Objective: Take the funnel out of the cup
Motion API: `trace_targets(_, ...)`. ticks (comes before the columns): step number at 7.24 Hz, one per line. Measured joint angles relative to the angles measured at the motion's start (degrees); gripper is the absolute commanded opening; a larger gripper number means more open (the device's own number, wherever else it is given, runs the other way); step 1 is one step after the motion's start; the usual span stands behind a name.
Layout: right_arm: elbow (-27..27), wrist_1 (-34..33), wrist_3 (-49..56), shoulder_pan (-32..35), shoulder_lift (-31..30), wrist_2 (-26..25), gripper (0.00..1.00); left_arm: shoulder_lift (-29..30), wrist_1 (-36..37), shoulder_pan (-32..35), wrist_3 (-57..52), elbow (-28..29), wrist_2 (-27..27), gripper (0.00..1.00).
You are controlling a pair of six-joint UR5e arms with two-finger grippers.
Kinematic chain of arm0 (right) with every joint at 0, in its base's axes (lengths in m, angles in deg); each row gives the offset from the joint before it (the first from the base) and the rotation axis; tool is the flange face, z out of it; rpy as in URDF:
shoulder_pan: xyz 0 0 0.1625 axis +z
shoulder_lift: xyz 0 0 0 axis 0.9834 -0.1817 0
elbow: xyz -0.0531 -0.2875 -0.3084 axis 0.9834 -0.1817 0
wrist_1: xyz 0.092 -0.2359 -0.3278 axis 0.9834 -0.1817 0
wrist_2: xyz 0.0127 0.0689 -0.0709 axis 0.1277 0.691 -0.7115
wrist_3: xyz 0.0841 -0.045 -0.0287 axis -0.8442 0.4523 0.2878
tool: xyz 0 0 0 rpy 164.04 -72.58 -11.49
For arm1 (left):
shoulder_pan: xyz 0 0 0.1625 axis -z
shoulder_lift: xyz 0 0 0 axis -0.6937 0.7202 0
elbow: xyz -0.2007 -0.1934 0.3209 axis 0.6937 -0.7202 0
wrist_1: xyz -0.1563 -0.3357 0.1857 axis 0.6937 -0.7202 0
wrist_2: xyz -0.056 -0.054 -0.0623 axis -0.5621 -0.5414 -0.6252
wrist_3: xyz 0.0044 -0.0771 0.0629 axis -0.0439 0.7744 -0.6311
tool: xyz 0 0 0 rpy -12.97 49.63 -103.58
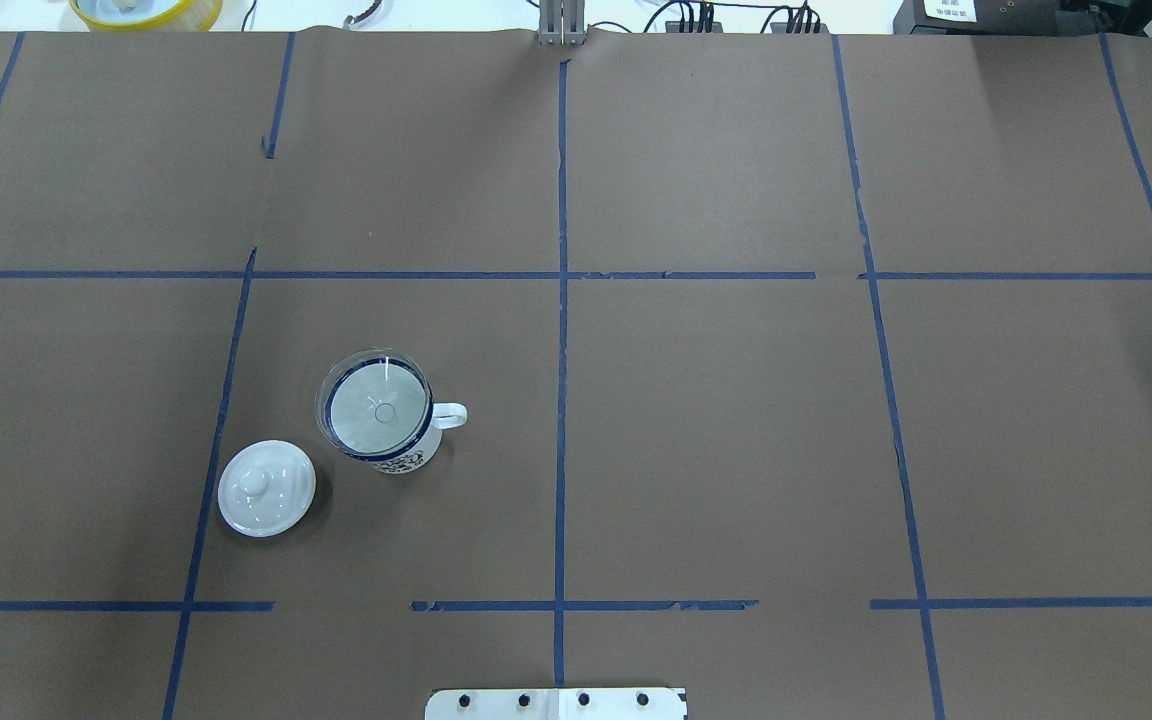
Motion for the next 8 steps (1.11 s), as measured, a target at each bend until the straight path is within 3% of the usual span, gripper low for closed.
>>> trace_targets(6, 0.00, 0.00, 0.00, 0.00, 0.00, 0.00, 1.00, 0.46, -0.71, 0.06, 0.04, 0.34, -0.03, 1.00)
trace_targets(8, 0.00, 0.00, 0.00, 0.00, 0.00, 0.03, 1.00, -0.58, -4.71, -0.04, 0.27, 1.87, 0.31, 1.00)
